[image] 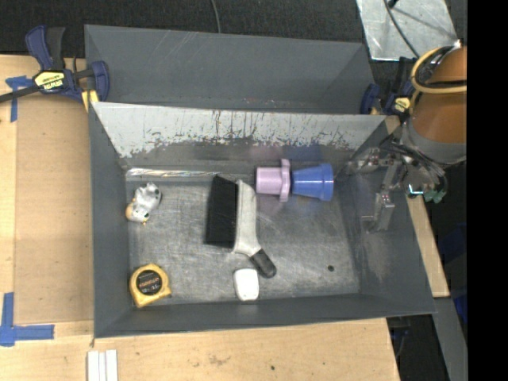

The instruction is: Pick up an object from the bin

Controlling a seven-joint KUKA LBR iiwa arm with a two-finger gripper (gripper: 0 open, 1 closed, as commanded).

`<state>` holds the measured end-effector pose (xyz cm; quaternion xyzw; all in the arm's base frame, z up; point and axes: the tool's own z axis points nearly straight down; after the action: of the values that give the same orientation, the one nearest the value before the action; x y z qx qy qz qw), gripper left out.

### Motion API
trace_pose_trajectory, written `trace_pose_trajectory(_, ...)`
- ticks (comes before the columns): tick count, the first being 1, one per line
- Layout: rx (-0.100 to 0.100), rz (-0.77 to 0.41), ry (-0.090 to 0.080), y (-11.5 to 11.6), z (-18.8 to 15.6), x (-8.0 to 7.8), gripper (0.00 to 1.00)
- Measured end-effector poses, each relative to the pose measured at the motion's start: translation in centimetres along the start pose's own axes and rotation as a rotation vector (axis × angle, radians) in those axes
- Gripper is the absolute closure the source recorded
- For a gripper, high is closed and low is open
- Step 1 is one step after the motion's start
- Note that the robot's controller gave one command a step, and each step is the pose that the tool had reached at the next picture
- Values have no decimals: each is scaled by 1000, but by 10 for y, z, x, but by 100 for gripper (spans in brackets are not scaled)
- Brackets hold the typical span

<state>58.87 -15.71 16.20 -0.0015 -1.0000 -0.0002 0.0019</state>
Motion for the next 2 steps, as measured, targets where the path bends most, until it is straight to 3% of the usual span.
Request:
trace_pose_trajectory(1,1,-2,-8,0,-5,-2,0)
trace_pose_trajectory(2,0,-1,-6,93,38,-30,100)
